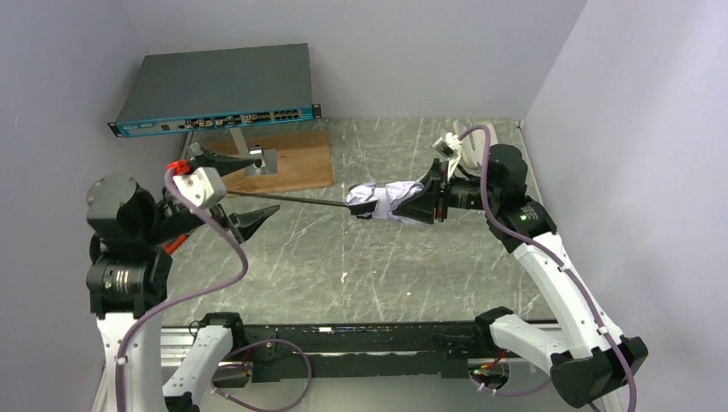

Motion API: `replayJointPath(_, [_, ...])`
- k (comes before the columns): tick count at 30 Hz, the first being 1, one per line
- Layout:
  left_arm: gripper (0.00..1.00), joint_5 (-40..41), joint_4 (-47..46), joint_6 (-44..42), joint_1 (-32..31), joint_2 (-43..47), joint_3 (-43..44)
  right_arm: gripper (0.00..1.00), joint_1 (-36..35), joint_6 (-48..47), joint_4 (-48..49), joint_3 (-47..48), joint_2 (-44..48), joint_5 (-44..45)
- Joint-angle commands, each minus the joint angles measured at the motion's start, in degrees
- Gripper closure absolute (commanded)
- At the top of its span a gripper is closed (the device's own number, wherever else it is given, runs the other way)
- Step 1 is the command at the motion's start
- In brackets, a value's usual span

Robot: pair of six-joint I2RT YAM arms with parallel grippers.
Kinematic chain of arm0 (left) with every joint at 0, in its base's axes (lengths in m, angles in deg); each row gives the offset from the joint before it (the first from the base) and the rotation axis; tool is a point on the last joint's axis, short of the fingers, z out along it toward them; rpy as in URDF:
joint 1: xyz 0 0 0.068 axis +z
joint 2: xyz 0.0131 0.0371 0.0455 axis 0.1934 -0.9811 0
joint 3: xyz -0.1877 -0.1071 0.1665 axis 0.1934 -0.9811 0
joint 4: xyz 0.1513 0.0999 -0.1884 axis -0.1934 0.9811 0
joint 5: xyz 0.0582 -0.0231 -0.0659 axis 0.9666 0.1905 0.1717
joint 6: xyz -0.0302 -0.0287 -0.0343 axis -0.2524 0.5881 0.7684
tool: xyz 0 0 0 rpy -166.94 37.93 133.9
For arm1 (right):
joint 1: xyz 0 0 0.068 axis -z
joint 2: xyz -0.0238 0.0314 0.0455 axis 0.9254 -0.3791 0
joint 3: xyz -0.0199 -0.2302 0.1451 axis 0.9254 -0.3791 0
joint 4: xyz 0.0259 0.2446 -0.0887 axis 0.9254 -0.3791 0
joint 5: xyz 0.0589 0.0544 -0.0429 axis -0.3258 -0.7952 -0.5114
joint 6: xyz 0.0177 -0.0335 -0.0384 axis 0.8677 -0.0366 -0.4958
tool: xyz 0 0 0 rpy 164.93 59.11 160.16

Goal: Open the umbrella

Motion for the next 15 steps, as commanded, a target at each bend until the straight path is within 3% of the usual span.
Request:
replayJointPath(1, [0.00, -2.7, -6.0, 6.5, 0.0, 2.3, 1.4, 1.00, 0.2, 6.2, 15.5, 5.5, 2.5, 0.0])
replayJointPath(3, [0.00, -4.8, -3.4, 8.1, 0.0, 1.2, 4.8, 1.00, 0.9, 4.8, 15.4, 8.9, 1.4, 6.2])
replayJointPath(6, [0.00, -6.1, -2.5, 11.0, 0.0, -0.1, 6.1, 1.00, 2.3, 11.2, 23.6, 8.8, 1.3, 9.6])
replayJointPath(12, [0.02, -7.0, -13.6, 27.3, 0.0, -1.8, 2.0, 1.00, 4.9, 25.5, 32.3, 8.3, 1.9, 20.6])
replayJointPath(15, [0.02, -6.3, -19.4, 30.9, 0.0, -4.2, 1.6, 1.00, 6.0, 30.3, 37.4, 8.8, 0.7, 22.3])
